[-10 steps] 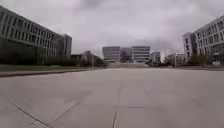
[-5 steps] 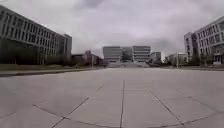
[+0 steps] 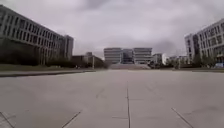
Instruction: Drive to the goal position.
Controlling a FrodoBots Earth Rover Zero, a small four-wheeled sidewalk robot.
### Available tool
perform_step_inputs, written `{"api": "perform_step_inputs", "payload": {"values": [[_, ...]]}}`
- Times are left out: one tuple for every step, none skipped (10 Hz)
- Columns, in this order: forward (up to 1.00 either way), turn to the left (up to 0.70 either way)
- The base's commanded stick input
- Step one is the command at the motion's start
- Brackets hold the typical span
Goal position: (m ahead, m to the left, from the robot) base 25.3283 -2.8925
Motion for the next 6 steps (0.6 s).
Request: {"api": "perform_step_inputs", "payload": {"values": [[1.0,0.0],[1.0,0.0],[1.0,0.0],[1.0,0.0],[1.0,0.0],[1.0,-0.1]]}}
